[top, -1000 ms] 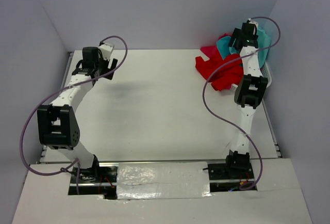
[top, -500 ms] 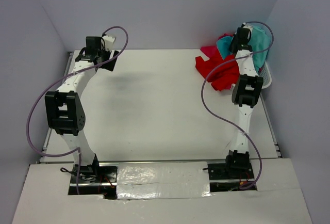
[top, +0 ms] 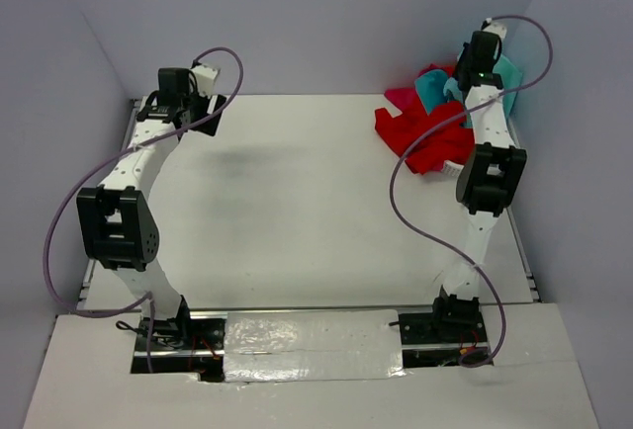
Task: Fold and stack the t-shirts
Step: Grab crumpled tshirt from bin with the right arm, then move the tshirt to the center of the board
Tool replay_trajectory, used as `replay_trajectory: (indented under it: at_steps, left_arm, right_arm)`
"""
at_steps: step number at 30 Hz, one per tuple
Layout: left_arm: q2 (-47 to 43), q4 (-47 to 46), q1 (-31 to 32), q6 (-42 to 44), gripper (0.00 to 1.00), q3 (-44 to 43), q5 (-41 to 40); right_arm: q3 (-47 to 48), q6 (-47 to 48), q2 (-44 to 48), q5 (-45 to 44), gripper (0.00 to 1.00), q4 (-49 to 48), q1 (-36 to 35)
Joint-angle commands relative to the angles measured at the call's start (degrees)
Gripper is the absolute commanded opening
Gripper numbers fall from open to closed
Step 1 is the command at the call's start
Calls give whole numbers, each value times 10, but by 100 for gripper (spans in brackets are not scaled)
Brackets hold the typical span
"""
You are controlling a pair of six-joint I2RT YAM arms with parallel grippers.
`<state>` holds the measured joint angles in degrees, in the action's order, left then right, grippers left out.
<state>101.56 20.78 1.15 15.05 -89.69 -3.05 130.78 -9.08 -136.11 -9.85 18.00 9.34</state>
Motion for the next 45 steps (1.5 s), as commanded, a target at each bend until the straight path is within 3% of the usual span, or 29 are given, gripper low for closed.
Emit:
replay_trajectory:
  at_steps: [1,10,17,19,23,27,31,33,35,37,38,39,40,42,43,45]
  left_arm:
    - [-54,-14,1,-1,97,9,12]
    - [-128,-39,-4,-18,99,50,10]
    - [-178,-33,-35,-55,99,67,66]
    - [-202,-37,-40,-68,99,76,74]
    - [-230,-29,-74,-113,98,84,102]
    - [-218,34,-133,-176,95,40,187]
    - [-139,221,-165,-166,92,-79,247]
    - [-124,248,-166,-157,90,-103,262]
    - [-143,207,-167,-135,90,-59,273]
    - [-184,159,-167,-129,90,-18,283]
    - [-204,121,-167,-128,91,13,291]
    - [-210,107,-167,-128,91,24,294]
    - [-213,98,-167,-129,91,33,297]
    - [-215,90,-164,-122,89,54,312]
    - [-214,90,-160,-115,88,62,312]
    - [-205,105,-143,-102,86,88,299]
  right_arm:
    - [-39,25,142,-21,0,-78,-6]
    - [-220,48,413,-8,0,-166,-19]
    - [-267,126,589,58,0,-228,-82]
    - [-239,128,625,134,0,-224,-90]
    - [-199,142,658,251,0,-191,-182]
    - [-282,57,670,307,0,-221,-311]
    - [-389,-11,625,260,0,-250,-393]
    - [-414,-4,563,237,7,-234,-421]
    - [-398,2,501,193,16,-181,-455]
    - [-319,-21,376,237,54,-94,-462]
    - [-278,-28,325,258,96,-51,-462]
    - [-163,-34,224,269,100,-3,-463]
    - [-87,-31,175,279,100,118,-465]
    - [78,-23,75,264,100,219,-469]
    - [90,-23,69,258,100,250,-470]
    - [-27,-16,134,251,100,217,-464]
